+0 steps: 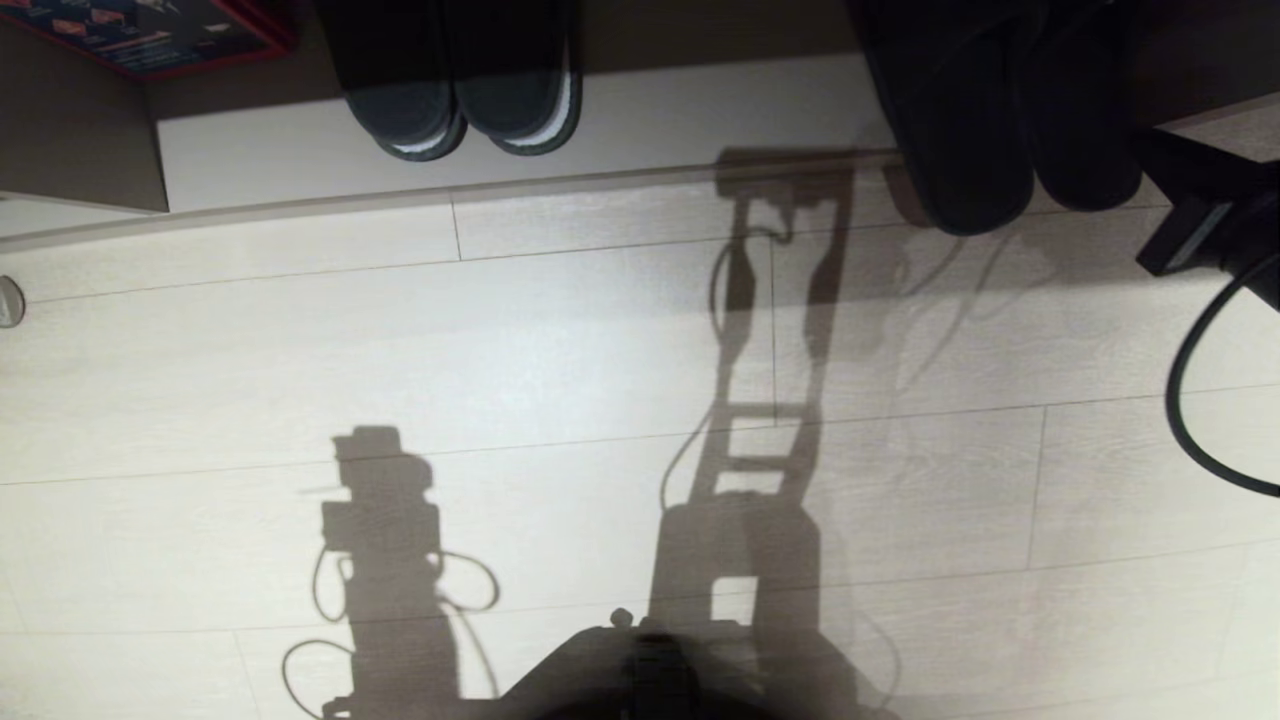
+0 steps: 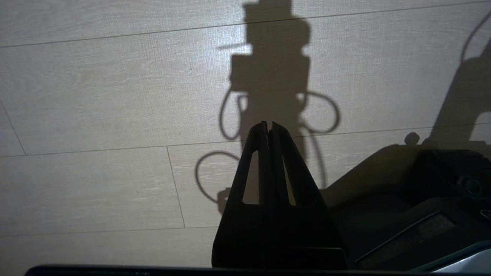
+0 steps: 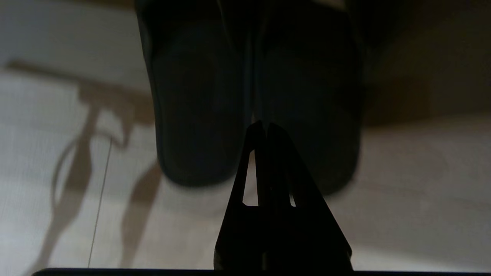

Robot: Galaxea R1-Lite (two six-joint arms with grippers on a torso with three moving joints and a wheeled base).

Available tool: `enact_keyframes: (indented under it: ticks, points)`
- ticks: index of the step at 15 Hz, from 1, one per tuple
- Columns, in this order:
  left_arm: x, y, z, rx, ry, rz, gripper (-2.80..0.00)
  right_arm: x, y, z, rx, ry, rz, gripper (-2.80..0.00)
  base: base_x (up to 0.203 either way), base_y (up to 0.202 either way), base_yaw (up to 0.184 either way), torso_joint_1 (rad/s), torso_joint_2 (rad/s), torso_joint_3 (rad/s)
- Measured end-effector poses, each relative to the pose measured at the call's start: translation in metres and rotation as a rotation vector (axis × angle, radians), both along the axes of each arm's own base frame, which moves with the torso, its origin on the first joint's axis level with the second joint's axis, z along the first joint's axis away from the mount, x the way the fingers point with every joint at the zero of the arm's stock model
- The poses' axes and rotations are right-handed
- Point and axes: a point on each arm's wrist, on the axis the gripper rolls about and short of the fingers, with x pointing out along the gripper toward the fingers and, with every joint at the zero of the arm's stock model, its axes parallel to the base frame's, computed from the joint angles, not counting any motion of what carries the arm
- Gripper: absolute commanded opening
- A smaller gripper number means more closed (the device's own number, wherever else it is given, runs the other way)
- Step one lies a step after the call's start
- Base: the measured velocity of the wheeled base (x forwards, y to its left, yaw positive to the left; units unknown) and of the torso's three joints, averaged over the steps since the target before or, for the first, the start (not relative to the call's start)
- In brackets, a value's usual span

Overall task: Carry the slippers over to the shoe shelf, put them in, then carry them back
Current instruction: Pick up the slippers in the shoe cabinet

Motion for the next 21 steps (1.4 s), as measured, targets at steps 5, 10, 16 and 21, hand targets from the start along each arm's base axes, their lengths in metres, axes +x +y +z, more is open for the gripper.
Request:
enact_keyframes:
  ticks: [5,10,16,21]
  points:
    - [0.0,0.0,0.0,0.0,0.0,0.0,-2.8,0.047,0.023,0.007,0.01,-0.064,0.081,0.0,0.0,0.0,0.0,0.0,0.0,0.0]
    - [0.0,0.0,0.0,0.0,0.001,0.0,-2.8,0.059,0.026,0.016,-0.03,-0.119,0.049,0.0,0.0,0.0,0.0,0.0,0.0,0.0]
    - [0.0,0.0,0.0,0.0,0.001,0.0,-2.8,0.059,0.025,0.028,-0.042,-0.166,-0.033,0.0,0.0,0.0,0.0,0.0,0.0,0.0]
    - [0.0,0.0,0.0,0.0,0.001,0.0,-2.8,0.072,0.026,0.026,-0.009,-0.163,-0.048,0.0,0.0,0.0,0.0,0.0,0.0,0.0]
